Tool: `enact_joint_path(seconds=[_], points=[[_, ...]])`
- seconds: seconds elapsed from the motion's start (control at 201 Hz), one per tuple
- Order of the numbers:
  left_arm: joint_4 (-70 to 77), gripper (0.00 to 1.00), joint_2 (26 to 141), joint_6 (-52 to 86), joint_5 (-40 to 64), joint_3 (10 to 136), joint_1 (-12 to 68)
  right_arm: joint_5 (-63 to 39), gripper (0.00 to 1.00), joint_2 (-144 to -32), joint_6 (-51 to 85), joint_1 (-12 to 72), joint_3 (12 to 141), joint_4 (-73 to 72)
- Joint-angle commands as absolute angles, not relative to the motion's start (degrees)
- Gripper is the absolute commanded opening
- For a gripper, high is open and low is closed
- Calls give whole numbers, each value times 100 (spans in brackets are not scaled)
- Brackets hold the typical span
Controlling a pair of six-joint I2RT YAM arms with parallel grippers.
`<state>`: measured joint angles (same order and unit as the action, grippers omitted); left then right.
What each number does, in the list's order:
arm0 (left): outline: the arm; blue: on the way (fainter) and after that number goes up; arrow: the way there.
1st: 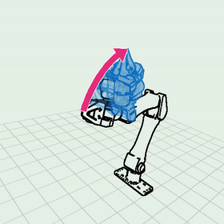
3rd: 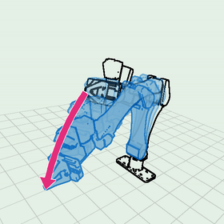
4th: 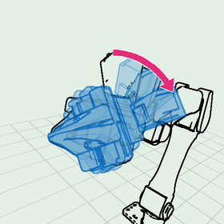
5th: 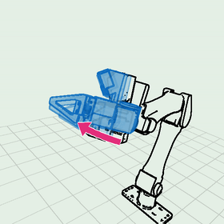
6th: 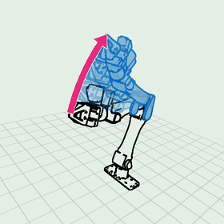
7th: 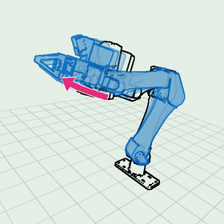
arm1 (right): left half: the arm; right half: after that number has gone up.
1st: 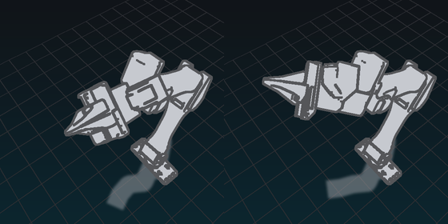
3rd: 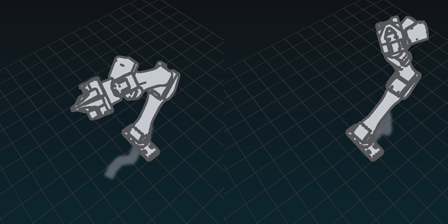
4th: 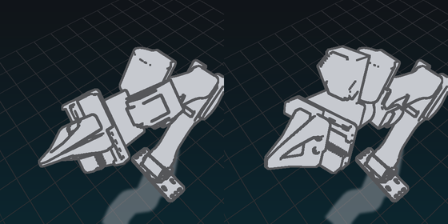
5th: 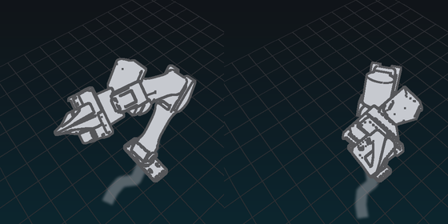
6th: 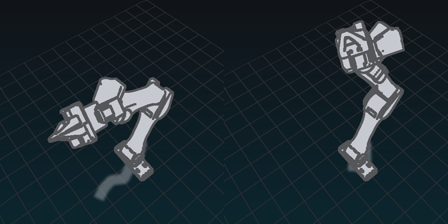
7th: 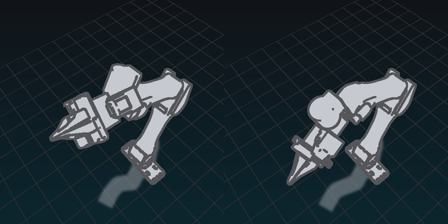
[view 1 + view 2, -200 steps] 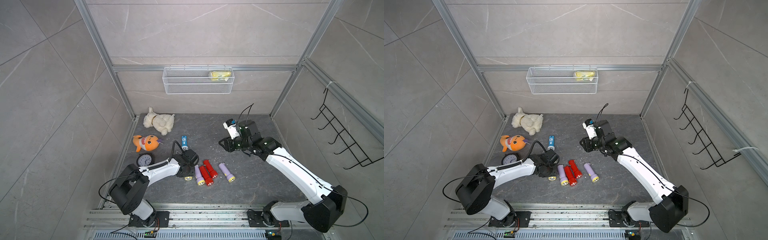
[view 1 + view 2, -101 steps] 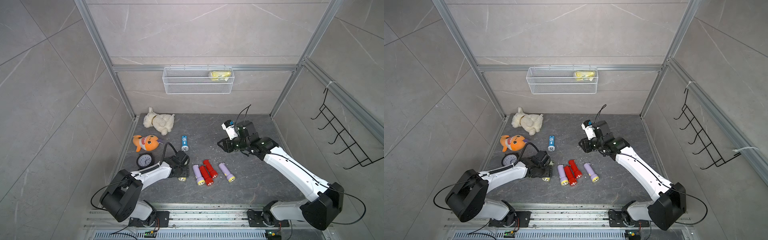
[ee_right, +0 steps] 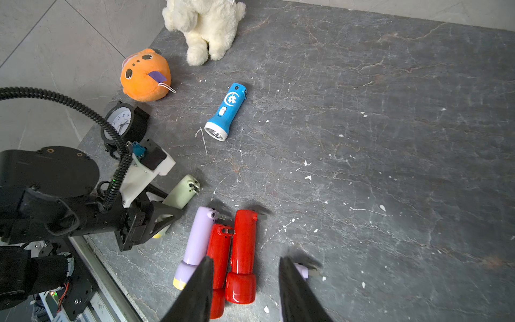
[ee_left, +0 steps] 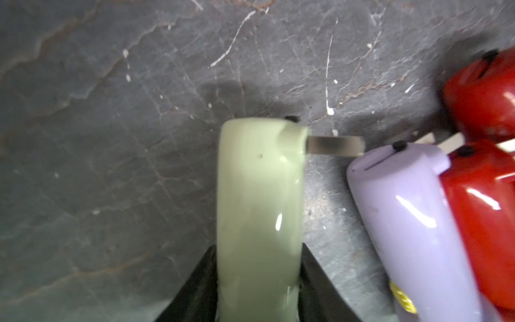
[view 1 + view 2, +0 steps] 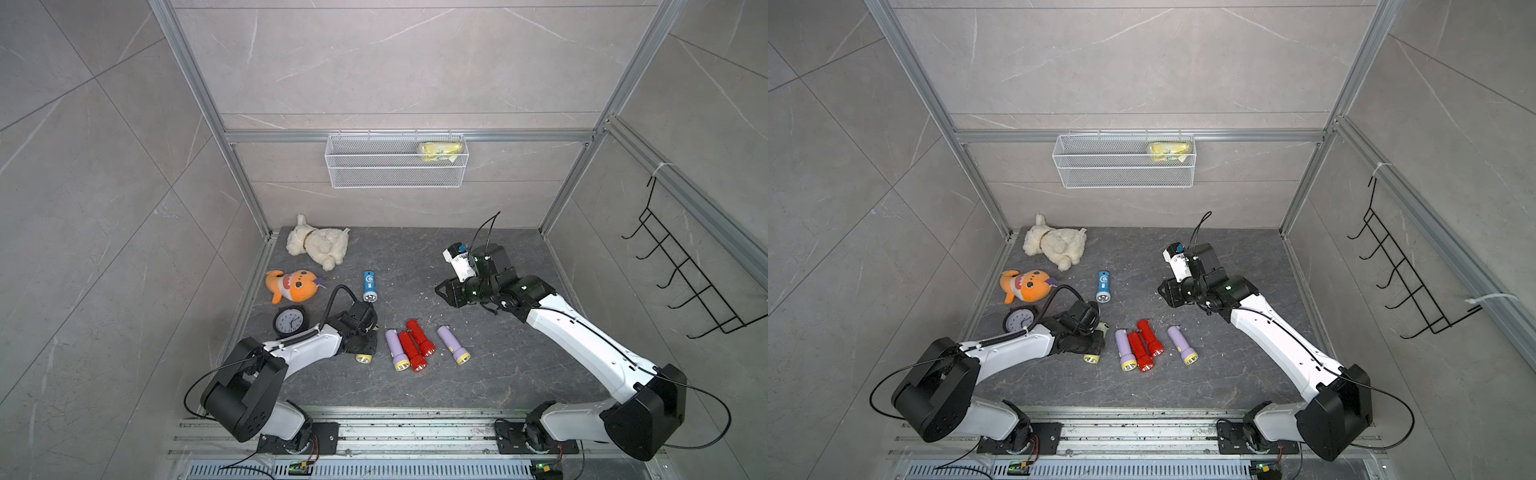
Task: Close the plug at the bottom of the flashlight
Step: Pick up the flashlight from the center of the board.
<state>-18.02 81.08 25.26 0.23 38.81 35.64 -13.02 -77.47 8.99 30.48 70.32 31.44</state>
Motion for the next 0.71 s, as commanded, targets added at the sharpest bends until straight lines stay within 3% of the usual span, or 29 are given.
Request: enact_joint_path(seconds=[0.0, 0.264, 0.528, 0.702], points=[[-1828, 30, 7452, 2210, 32, 3824, 3517, -1257, 42, -7707, 881, 3073, 7092, 3016], [-1626, 0, 6548, 2058, -16, 3798, 3463, -1291, 42, -7750, 881, 3076, 7176, 2989], [-946, 0, 5578, 972, 452, 4184, 3430, -1988, 43, -7735, 802, 3067, 7289, 2474], [-706, 0, 5760, 43, 2660, 4951, 3115, -3102, 43, -7978, 669, 3018, 7592, 1890]])
